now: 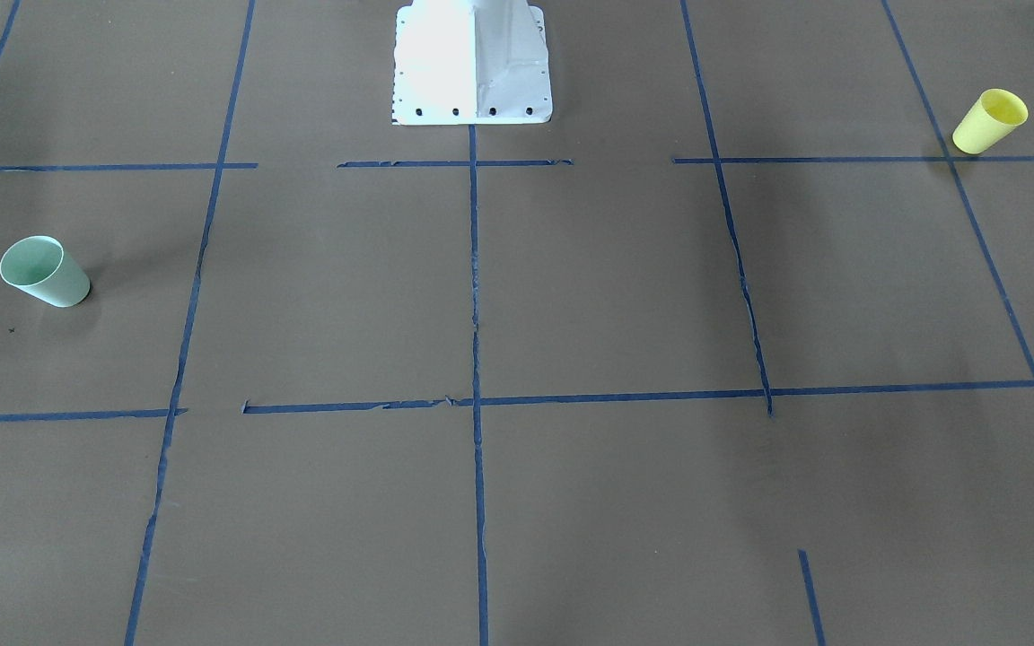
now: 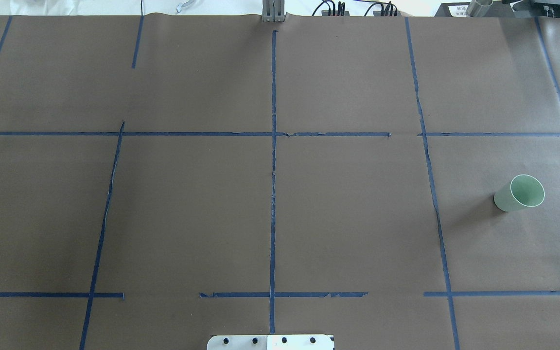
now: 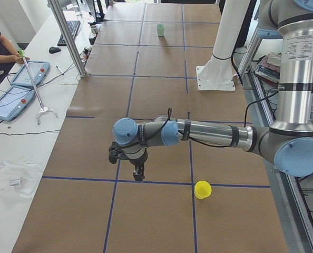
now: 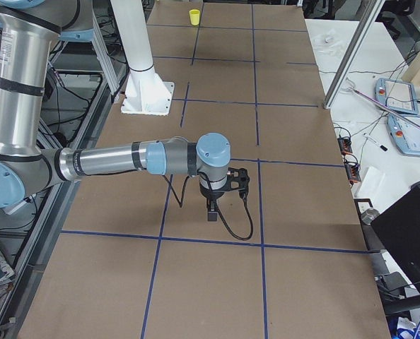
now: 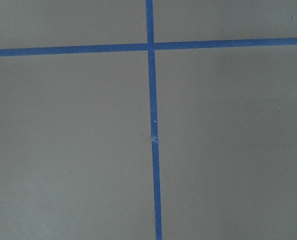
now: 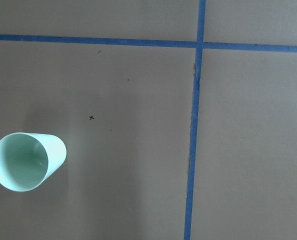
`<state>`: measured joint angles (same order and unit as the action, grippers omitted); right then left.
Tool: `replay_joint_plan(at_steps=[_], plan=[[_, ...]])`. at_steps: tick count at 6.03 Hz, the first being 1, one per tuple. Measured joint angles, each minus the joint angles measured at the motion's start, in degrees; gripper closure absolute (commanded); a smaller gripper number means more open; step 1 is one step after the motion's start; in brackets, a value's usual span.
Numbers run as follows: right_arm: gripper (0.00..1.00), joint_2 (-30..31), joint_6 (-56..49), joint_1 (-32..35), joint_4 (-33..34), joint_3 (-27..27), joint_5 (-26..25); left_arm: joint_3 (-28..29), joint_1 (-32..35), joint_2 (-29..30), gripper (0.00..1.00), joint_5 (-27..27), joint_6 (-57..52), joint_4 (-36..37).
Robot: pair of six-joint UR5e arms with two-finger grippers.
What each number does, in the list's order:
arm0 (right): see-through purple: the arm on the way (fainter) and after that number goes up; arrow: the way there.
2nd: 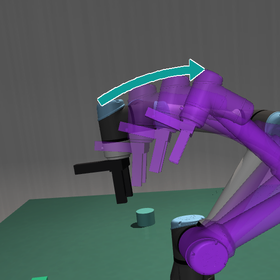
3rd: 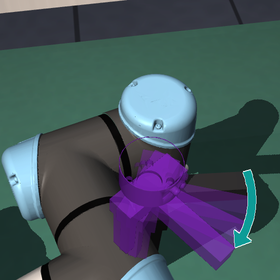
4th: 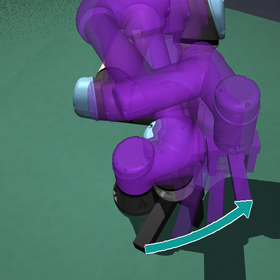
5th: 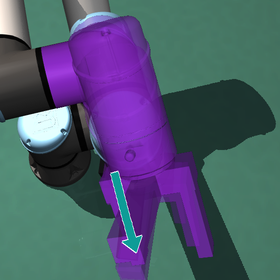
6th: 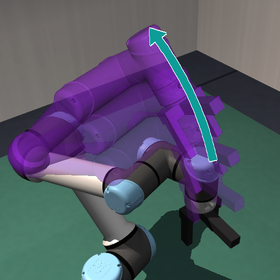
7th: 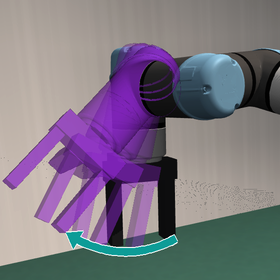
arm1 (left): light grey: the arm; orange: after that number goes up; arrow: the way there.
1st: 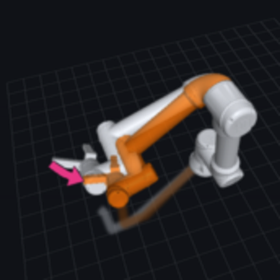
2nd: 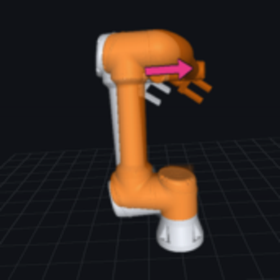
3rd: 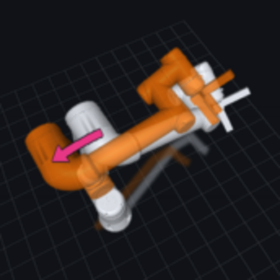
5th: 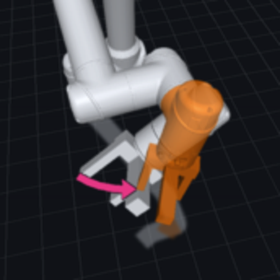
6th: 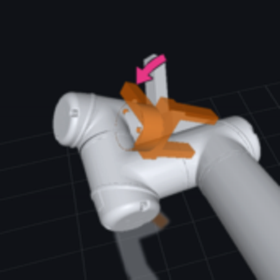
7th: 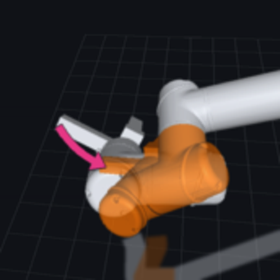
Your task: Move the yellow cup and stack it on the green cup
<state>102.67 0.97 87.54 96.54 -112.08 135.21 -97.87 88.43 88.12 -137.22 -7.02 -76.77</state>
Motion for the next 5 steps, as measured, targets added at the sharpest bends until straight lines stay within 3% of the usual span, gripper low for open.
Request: replay_joint_plan(at_steps=[5], plan=[[0.0, -0.9, 0.0, 0.0, 0.3, 0.5, -1.2, -3.5, 0.1, -4.2, 0.0, 0.6, -0.1, -3.5]])
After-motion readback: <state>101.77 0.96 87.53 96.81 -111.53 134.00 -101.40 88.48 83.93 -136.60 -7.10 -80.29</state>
